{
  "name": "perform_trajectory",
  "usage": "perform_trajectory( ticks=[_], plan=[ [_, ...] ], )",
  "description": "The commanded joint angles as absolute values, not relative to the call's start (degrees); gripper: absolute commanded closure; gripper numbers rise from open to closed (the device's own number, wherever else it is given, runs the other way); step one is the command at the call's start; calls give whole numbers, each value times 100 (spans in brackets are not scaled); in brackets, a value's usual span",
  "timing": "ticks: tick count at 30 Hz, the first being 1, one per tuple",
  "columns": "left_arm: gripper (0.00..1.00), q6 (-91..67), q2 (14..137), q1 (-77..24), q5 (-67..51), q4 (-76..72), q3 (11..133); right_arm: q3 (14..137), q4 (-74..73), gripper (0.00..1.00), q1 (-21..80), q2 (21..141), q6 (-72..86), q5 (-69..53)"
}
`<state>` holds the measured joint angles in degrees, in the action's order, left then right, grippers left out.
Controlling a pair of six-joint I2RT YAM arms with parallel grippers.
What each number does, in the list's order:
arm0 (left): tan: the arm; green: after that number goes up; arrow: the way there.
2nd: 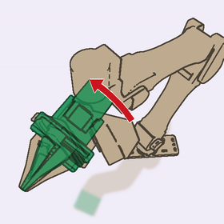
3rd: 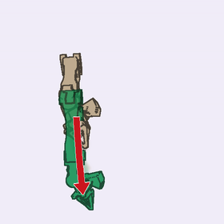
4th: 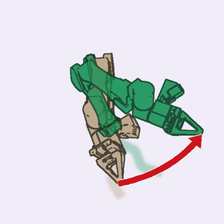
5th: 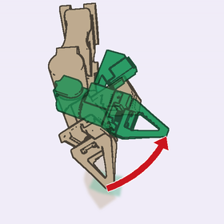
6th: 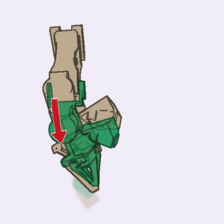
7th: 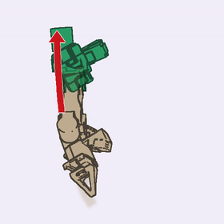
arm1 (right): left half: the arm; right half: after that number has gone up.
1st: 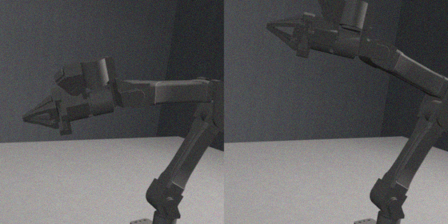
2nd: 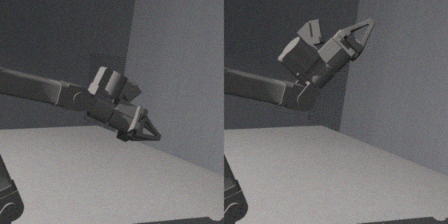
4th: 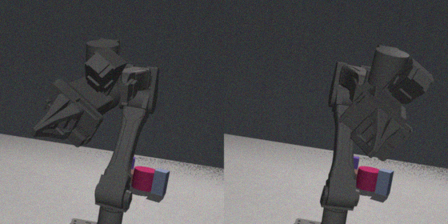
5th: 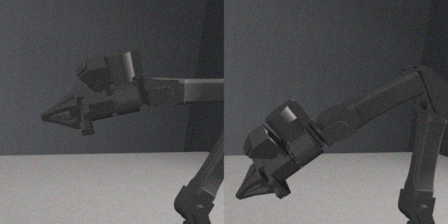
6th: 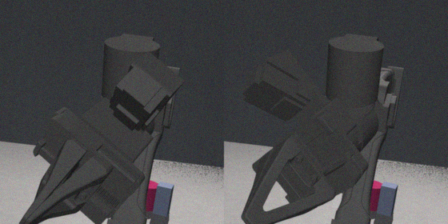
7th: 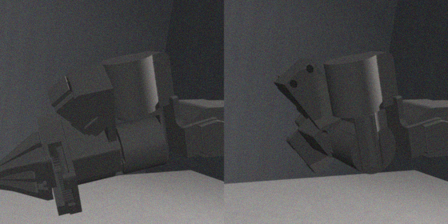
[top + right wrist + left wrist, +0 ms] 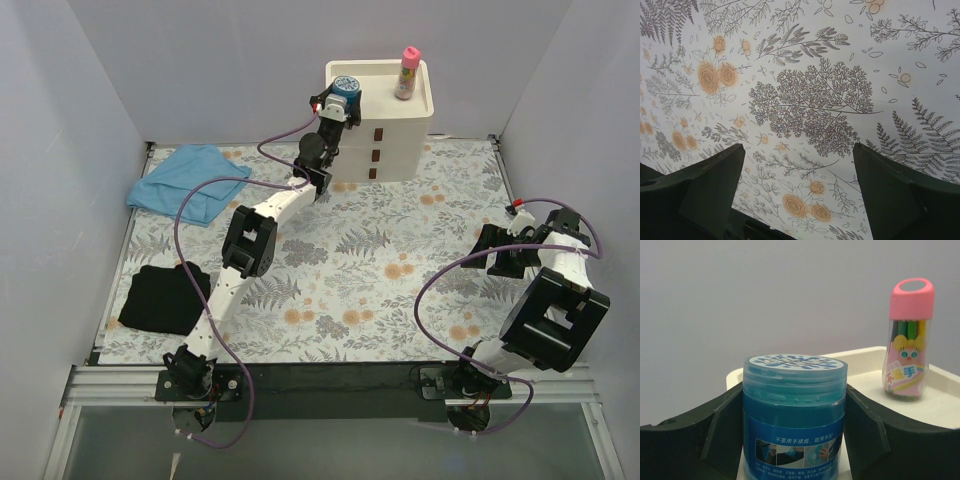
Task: Sort the stationery into containers
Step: Place the stationery in the storage box.
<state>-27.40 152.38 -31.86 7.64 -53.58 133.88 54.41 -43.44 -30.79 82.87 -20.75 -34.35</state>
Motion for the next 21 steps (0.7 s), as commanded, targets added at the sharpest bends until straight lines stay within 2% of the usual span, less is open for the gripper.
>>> perform_trajectory(
  ticks=[1, 10, 13, 14, 15, 21],
  plan=[
    [85, -2786, 15231, -3208, 651, -5441, 13632, 5449, -4254, 2, -3103, 8297, -2057, -3437],
    [53, -2821, 15381, -3208, 545, -5396, 13834, 5458, -4245, 2, -3103, 8297, -2057, -3419],
    [47, -2769, 15390, -3208, 484, -5475, 13904, 5441, -4245, 2, -3103, 8271, -2057, -3410],
    [37, -2751, 15398, -3199, 475, -5510, 13930, 5432, -4245, 2, -3103, 8253, -2057, -3410],
    [34, -2655, 15398, -3199, 457, -5528, 13957, 5423, -4245, 2, -3103, 8244, -2057, -3410],
    [31, -2488, 15232, -3173, 150, -5660, 13887, 5396, -4254, 2, -3103, 8200, -2057, -3401]
  ],
)
